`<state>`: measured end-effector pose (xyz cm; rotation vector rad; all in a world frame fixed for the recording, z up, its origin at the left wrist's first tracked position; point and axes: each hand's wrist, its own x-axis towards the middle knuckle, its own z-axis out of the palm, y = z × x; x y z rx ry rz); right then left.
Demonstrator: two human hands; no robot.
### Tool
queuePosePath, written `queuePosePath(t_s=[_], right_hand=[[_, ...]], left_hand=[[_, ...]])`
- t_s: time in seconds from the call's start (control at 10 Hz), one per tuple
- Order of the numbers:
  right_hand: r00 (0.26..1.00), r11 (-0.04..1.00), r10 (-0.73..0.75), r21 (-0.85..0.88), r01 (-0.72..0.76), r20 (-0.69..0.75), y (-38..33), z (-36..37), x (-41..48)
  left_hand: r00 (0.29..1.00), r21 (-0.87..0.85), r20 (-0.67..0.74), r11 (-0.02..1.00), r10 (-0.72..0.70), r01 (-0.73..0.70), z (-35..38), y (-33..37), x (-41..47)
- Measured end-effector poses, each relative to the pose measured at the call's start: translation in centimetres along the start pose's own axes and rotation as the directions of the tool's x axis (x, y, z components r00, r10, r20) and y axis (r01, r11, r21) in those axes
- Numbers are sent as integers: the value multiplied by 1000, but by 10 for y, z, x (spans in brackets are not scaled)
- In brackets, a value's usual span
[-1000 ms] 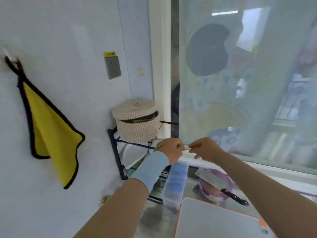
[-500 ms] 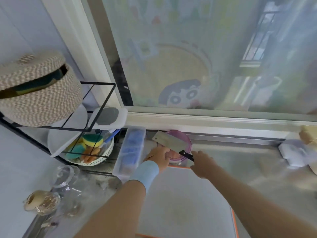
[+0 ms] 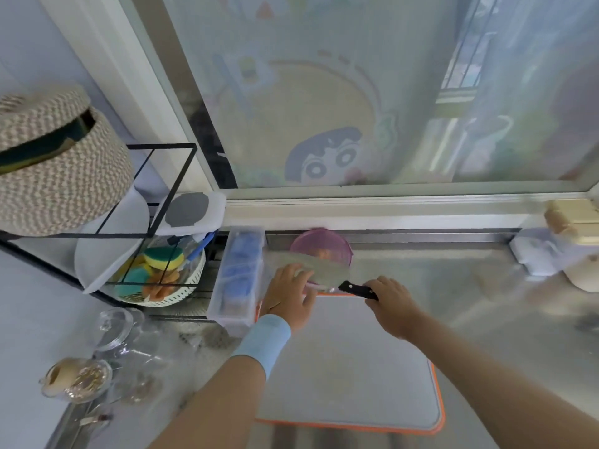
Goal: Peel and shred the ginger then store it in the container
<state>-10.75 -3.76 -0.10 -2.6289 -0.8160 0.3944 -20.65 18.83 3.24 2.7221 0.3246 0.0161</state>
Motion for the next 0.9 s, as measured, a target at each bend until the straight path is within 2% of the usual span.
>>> queuePosePath(t_s=[0.1,0.2,0.3,0.4,0.5,0.6,0.7,0.9], right_hand=[[1000,999,-29,-22,29,-8,9,12,-37],[999,999,-2,-42,4,47,22,34,-69],[996,993,11,-115,0,93,30,51,-87],[996,989,7,-149,7,92,30,63,-93],[994,982,50,-187,-32,96,29,69,-96],[991,960,26,-281,11,128,29,74,-94],[993,953,18,-303,19,119,27,75,-88],[984,934,44,-356,20,171,27,78,-88]], left_hand=[[999,1,-34,999,37,-37,15,3,-29],[998,-31,33,998,49,-48,35,-3,-55],[978,-40,209,999,17,-9,57,-10,-75],[922,20,384,999,-48,44,71,-13,-91],[863,86,496,995,-92,56,81,-14,-99],[854,138,510,990,-103,37,86,-12,-102],[851,165,510,985,-123,44,87,-11,-104],[854,140,502,987,-138,77,76,-8,-108]])
